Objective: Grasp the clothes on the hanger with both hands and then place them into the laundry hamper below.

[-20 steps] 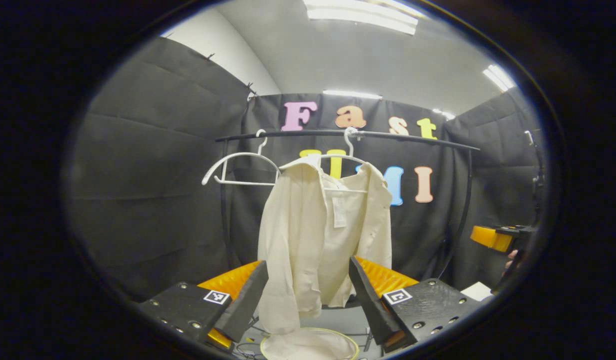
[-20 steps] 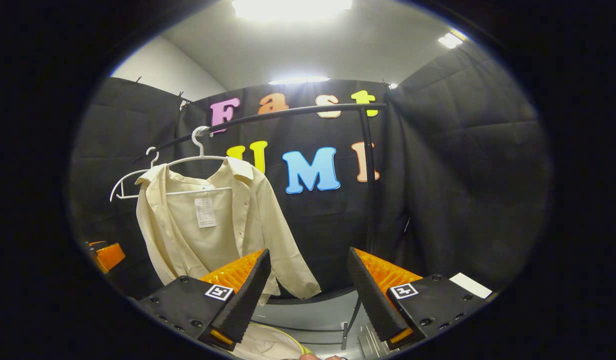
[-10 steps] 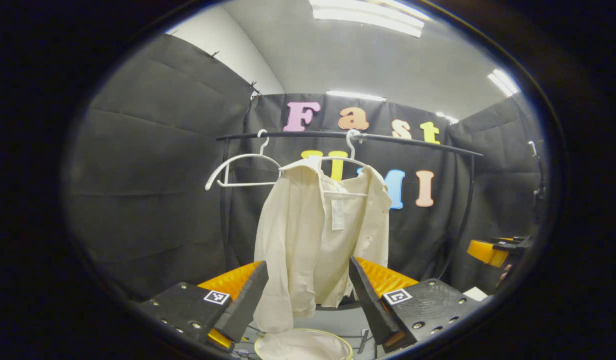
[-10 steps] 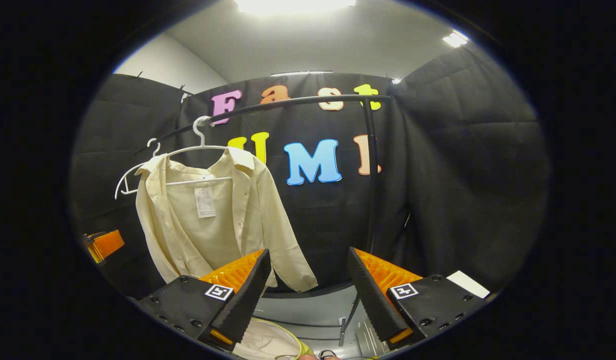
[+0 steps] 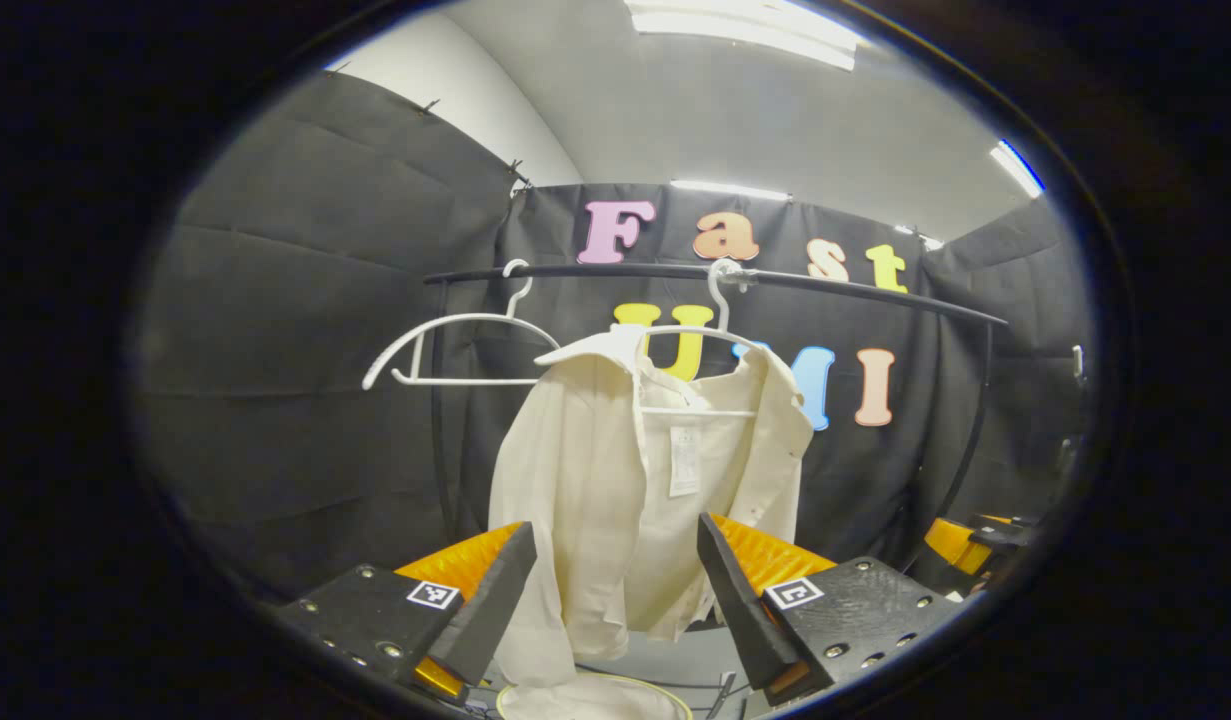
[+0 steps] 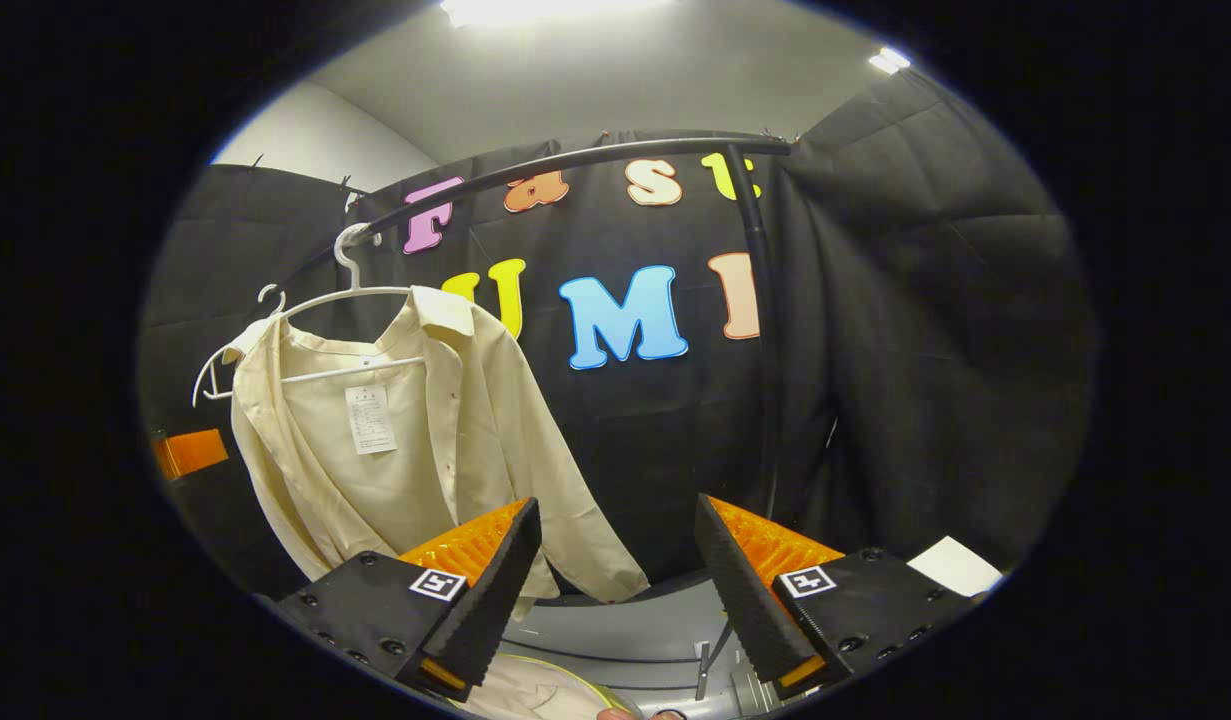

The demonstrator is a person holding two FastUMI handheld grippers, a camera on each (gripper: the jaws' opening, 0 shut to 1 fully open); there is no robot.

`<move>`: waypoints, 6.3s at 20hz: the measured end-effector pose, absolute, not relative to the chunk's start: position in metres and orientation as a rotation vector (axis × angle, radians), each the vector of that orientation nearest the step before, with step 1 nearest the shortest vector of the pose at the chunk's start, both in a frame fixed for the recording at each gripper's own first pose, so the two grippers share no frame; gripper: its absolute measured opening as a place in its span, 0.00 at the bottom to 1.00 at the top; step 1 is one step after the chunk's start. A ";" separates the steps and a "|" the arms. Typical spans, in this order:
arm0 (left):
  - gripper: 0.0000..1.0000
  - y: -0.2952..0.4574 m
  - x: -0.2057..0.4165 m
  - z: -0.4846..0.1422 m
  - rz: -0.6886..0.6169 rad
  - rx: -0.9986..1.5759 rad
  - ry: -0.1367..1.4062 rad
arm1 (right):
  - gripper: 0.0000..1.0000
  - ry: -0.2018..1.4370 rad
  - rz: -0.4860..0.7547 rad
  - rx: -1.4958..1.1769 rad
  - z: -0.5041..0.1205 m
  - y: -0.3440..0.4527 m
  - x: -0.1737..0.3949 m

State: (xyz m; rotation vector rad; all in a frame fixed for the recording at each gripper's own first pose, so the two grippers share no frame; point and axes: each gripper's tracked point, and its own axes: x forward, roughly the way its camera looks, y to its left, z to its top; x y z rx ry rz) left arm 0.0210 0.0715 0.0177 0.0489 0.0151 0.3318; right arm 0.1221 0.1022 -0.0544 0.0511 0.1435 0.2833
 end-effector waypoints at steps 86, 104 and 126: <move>0.03 0.195 0.046 0.091 0.531 -0.004 -0.122 | 0.02 -0.188 0.479 -0.038 0.034 0.310 0.344; 0.03 0.235 0.086 0.117 0.487 0.080 -0.138 | 0.09 -0.348 0.408 -0.005 0.079 0.273 0.365; 0.03 0.247 0.101 0.012 0.439 -0.069 0.067 | 0.09 -0.081 0.391 -0.128 -0.043 0.257 0.417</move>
